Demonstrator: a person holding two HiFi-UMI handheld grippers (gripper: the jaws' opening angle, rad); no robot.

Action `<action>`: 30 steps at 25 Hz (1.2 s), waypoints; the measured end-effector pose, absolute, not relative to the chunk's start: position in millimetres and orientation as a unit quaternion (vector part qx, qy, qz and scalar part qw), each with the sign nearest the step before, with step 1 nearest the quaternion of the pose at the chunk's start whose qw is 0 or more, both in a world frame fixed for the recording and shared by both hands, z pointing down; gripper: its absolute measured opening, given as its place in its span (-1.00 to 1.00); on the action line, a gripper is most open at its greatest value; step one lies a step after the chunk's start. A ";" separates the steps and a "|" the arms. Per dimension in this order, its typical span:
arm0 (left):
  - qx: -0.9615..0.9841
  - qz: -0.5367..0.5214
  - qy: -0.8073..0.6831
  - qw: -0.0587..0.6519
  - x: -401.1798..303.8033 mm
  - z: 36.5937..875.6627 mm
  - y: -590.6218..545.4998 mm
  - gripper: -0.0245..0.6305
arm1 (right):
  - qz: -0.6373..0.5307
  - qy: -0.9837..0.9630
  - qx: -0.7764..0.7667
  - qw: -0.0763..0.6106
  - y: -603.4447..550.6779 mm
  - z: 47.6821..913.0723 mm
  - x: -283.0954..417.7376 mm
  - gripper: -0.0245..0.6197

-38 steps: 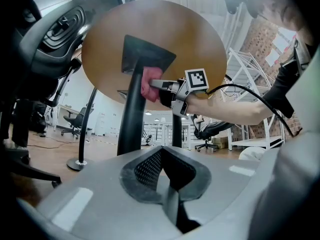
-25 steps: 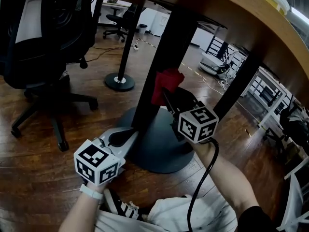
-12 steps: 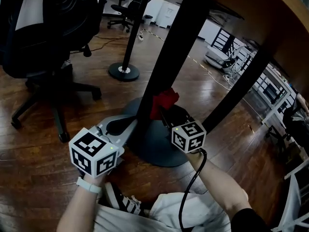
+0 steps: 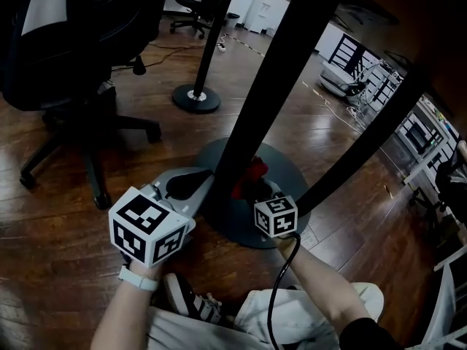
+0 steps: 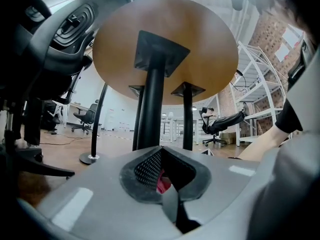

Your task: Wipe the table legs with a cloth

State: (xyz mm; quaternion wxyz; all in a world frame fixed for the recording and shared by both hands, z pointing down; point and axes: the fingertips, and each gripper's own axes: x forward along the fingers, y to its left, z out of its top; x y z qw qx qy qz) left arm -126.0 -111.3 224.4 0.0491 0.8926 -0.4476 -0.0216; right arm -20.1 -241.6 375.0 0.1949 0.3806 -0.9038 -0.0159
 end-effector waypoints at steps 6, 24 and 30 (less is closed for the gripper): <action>0.896 -0.004 -0.441 0.049 -122.7 233.2 -114.3 -0.95 | 0.027 -0.892 0.387 0.233 -244.3 431.3 -18.5 -0.78; 0.898 0.030 -0.435 0.058 -121.0 257.0 -121.2 -0.95 | 0.120 -0.890 0.329 0.291 -208.8 524.8 -38.4 -0.78; 0.897 0.073 -0.431 0.062 -117.6 279.7 -124.2 -0.95 | 0.132 -0.896 0.316 0.282 -201.0 528.3 -47.4 -0.78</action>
